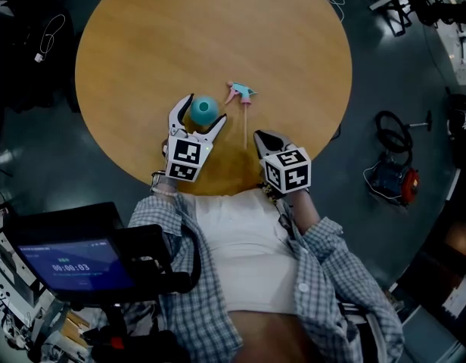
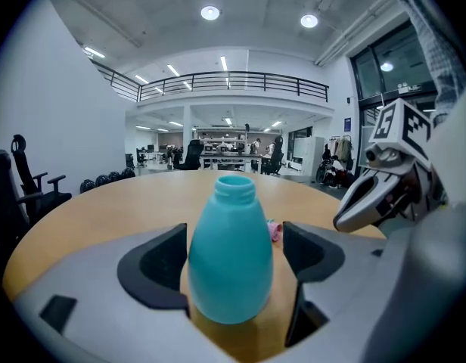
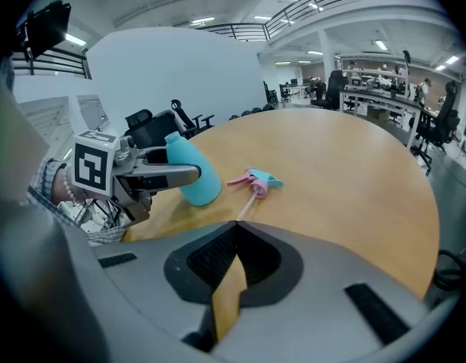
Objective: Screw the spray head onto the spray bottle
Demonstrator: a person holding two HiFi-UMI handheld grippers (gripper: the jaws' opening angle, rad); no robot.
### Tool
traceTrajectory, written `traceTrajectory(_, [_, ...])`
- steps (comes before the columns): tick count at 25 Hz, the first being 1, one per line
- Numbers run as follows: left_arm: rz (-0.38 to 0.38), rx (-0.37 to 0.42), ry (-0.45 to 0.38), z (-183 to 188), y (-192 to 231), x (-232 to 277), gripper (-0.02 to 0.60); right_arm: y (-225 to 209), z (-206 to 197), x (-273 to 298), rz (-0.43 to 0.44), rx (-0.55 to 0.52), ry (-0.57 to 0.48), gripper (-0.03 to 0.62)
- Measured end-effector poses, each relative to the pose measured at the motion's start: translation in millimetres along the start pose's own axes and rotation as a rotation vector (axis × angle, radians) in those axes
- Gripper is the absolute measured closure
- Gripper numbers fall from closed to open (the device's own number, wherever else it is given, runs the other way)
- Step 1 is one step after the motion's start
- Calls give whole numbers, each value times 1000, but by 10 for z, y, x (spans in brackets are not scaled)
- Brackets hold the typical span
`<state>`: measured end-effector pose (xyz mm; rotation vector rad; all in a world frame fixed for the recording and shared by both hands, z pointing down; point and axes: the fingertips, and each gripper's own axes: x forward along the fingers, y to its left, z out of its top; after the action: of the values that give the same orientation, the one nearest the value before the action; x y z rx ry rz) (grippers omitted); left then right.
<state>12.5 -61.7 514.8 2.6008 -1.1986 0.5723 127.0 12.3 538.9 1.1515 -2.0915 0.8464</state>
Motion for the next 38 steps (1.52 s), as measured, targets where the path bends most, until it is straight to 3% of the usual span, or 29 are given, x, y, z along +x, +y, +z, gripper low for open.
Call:
traceTrajectory(5, [-7, 22, 27, -63, 7, 23, 218, -77, 145, 36, -8, -51, -4, 599])
traceTrajectory(12, [-15, 15, 29, -78, -18, -9, 221, -271, 742, 262, 54, -365, 33, 598])
traceTrajectory(14, [-16, 9, 30, -94, -32, -21, 221, -265, 891, 364, 93, -417, 72, 567])
traceTrajectory(16, [-23, 10, 33, -114, -53, -25, 221, -239, 981, 459, 147, -412, 113, 468])
traceTrajectory(21, [-26, 11, 34, -117, -75, -30, 221, -246, 964, 744, 234, -420, 268, 402])
traceTrajectory(24, [-25, 9, 36, -122, -91, -37, 221, -237, 921, 913, 250, -463, 350, 402])
traceTrajectory(36, [-18, 6, 32, -126, -143, -79, 221, -215, 660, 1176, 326, -426, 549, 404])
traceTrajectory(38, [-19, 4, 32, -128, -147, -76, 221, -163, 631, 1161, 364, -394, 566, 464])
